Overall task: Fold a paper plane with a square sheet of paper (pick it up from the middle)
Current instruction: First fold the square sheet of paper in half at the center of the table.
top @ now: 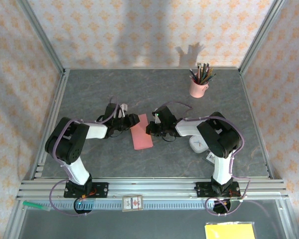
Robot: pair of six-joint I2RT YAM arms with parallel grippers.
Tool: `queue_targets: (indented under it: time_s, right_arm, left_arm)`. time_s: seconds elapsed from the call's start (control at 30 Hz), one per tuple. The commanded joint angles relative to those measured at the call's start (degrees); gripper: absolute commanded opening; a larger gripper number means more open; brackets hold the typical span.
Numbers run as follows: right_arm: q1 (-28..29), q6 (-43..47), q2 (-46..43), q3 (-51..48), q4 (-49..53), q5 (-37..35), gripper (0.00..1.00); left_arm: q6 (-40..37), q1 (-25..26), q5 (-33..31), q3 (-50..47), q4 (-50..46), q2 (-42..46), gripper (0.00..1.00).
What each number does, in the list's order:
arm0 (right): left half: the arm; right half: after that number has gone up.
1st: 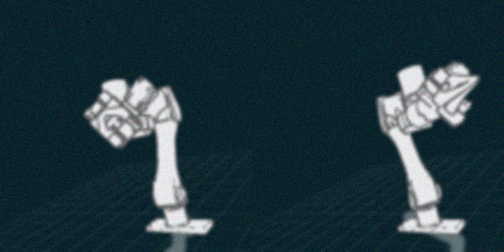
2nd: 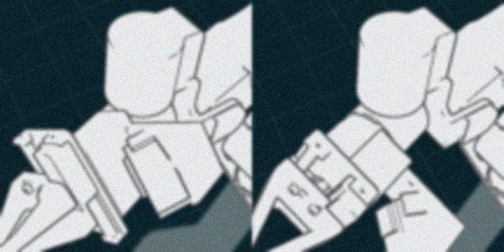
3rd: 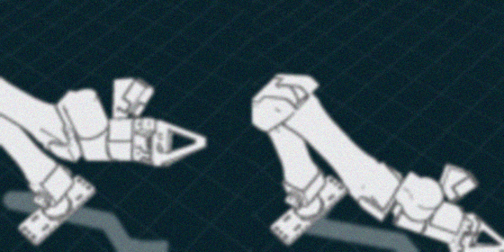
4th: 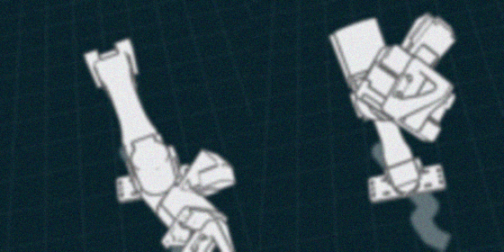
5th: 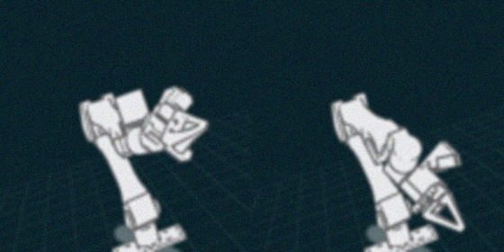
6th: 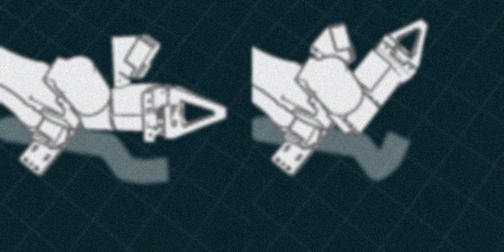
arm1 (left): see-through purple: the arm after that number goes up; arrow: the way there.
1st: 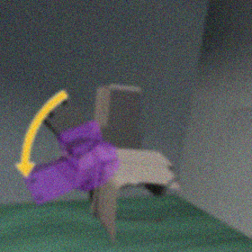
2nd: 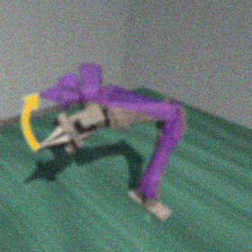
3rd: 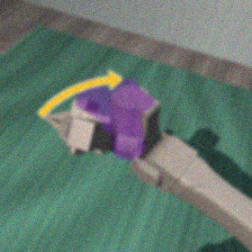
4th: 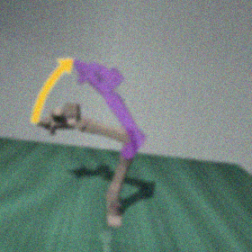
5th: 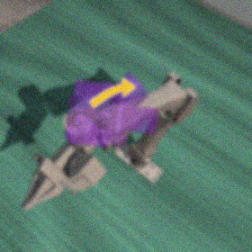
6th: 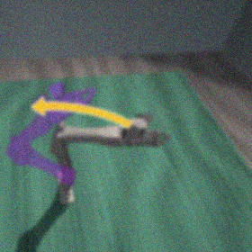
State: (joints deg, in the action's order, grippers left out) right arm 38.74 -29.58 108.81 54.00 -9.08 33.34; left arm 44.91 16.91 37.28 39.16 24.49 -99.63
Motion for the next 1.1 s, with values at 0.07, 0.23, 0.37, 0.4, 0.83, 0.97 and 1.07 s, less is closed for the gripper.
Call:
queue_targets:
  time_s: [0.07,0.23,0.37,0.4,0.83,0.97,1.07]
  right_arm:
    - [-0.5,0.4,4.5,-3.4,10.7,-9.3,0.00]
    - [-0.5,0.4,4.5,-3.4,11.0,-9.4,0.00]
    - [-0.5,0.4,4.6,-3.0,11.2,-9.4,0.00]
    - [-0.5,0.4,4.6,-2.9,11.2,-9.3,0.00]
    - [-0.5,0.5,4.9,-2.8,11.2,-9.6,0.00]
    - [-0.5,0.5,5.1,-2.8,11.2,-9.5,0.00]
    - [-0.5,0.4,4.9,-3.0,11.2,-9.7,0.00]
  left_arm:
    - [-2.8,-2.1,-0.5,-0.8,-0.4,-2.0,0.42]
    - [-2.8,-2.4,-0.6,-1.2,-1.7,2.4,0.42]
    - [-0.4,-1.2,0.1,-2.7,-1.1,7.1,0.42]
    - [0.3,-0.5,0.4,-3.4,-0.8,8.3,0.42]
    - [3.6,4.1,-0.2,-10.5,2.8,6.8,0.42]
    - [2.8,3.3,-0.4,-12.0,2.2,5.8,0.42]
    - [1.8,3.0,-1.0,-11.9,-0.1,8.5,0.42]
